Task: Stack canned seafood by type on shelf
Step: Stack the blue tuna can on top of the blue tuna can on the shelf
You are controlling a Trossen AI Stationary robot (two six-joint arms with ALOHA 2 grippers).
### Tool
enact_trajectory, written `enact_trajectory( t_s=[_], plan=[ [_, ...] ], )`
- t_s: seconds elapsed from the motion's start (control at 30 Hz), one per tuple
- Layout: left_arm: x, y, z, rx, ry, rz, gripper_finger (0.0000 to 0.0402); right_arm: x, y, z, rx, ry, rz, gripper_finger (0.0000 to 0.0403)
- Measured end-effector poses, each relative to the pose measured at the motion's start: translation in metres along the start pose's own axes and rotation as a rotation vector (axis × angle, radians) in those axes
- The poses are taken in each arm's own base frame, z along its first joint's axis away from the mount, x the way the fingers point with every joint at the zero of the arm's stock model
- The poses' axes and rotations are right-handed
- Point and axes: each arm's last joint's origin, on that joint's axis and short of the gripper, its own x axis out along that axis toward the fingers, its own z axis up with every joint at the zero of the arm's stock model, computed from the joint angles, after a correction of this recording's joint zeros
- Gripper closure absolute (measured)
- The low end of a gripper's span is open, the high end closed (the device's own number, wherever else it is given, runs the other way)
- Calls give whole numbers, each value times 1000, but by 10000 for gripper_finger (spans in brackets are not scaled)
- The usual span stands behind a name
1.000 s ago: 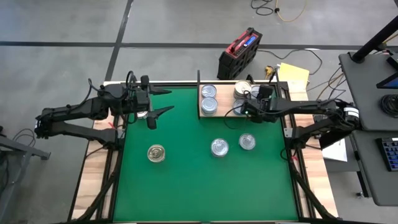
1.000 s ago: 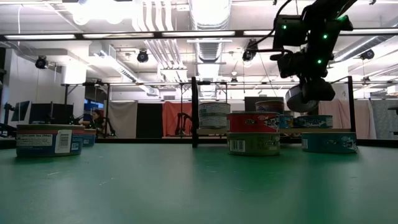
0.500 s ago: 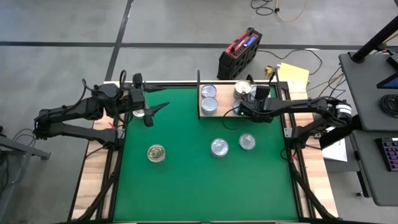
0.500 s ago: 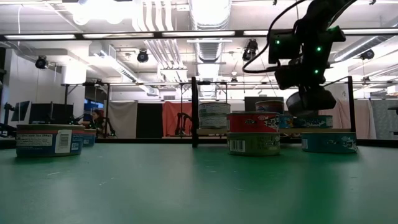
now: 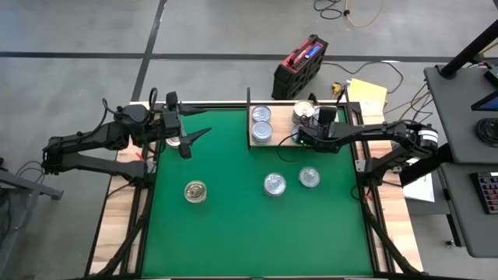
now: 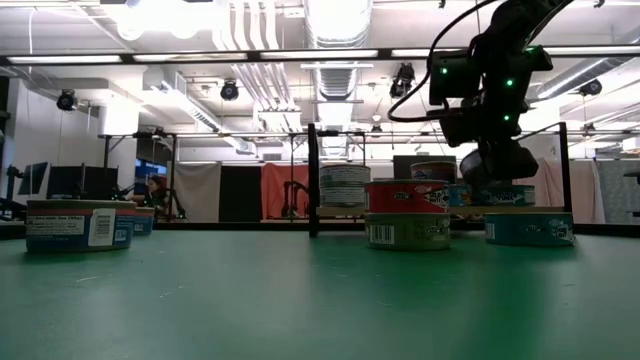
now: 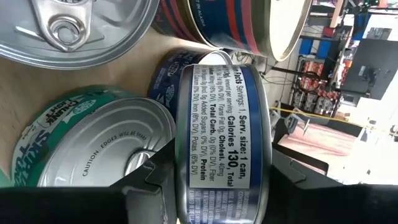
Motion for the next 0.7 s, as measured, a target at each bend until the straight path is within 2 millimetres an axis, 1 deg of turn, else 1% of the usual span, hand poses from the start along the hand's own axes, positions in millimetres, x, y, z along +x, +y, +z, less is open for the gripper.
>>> enact_trajectory(
  t_s=[0.13, 0.23, 0.5, 0.7],
  plan=[
    [0, 0, -1, 1, 3, -1, 159, 0, 0, 0, -6, -1, 3, 270],
    [1, -1, -2, 1, 5, -1, 159, 0, 0, 0, -5, -1, 4, 267],
    [1, -1, -2, -3, 5, -2, 159, 0, 1, 0, 38, -8, 37, 201],
    [1, -1, -2, -7, 6, -2, 159, 0, 1, 0, 68, -7, 48, 181]
  ],
)
